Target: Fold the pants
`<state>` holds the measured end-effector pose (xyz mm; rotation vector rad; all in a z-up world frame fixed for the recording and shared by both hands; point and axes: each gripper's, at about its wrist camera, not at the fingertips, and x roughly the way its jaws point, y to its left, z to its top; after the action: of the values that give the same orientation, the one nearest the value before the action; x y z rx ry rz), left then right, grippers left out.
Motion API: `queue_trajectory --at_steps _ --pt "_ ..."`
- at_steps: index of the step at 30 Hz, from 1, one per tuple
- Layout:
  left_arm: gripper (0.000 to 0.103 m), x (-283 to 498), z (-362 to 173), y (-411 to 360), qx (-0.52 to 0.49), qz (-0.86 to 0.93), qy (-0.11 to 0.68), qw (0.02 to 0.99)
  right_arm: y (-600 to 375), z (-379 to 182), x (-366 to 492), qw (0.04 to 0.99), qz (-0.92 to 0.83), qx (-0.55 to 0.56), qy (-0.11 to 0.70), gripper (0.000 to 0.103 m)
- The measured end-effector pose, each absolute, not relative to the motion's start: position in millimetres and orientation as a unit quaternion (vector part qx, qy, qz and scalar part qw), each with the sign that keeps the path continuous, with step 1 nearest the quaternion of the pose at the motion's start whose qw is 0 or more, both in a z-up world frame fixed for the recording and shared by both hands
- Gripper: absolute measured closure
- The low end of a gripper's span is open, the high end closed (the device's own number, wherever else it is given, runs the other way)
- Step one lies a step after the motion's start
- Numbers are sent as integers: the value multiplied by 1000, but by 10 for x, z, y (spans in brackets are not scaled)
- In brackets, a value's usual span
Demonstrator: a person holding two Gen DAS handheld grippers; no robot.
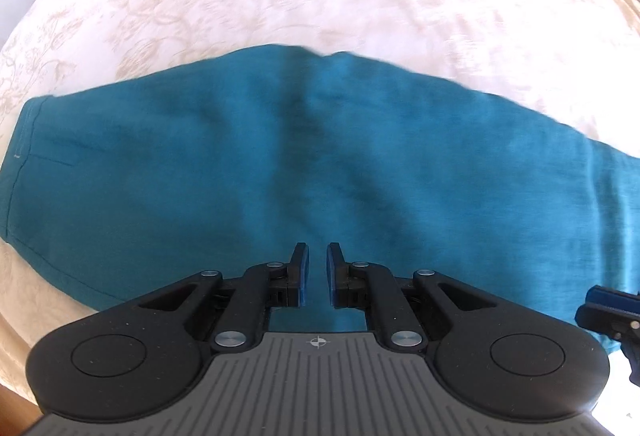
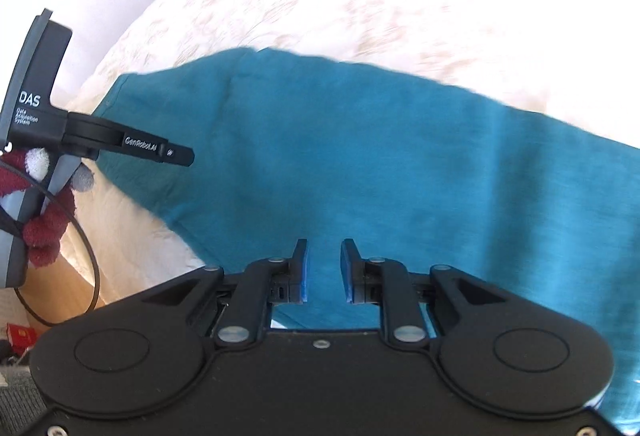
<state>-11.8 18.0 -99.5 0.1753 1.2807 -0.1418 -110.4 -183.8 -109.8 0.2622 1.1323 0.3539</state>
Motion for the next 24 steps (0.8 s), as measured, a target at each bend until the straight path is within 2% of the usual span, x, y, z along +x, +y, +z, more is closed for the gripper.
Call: queue_trajectory --at_steps 7,8,9,10,17,20,24 --pt "92 -513 -851 -443 91 -100 585 799 -2745 -1041 -1546 838 85 159 514 73" --pt "92 -566 -857 -532 93 -106 586 798 -2870 -1052 -1605 839 70 165 514 70" --pt "92 -623 -857 -608 94 -113 588 796 -3025 -1060 -1683 839 56 171 513 63" --pt "92 -673 -882 -705 94 -119 590 793 -3202 -1067 -1771 839 39 178 512 60" --pt "92 -992 -1183 -1100 115 -132 609 774 -4102 -1106 -2187 839 -63 204 501 59" --pt "92 -1055 -1357 -1151 137 -123 617 765 -4393 -1175 -2245 834 -88 214 501 52" --pt "92 -1046 -1400 -1118 142 -108 622 762 -4631 -1271 -2197 826 -101 221 508 52"
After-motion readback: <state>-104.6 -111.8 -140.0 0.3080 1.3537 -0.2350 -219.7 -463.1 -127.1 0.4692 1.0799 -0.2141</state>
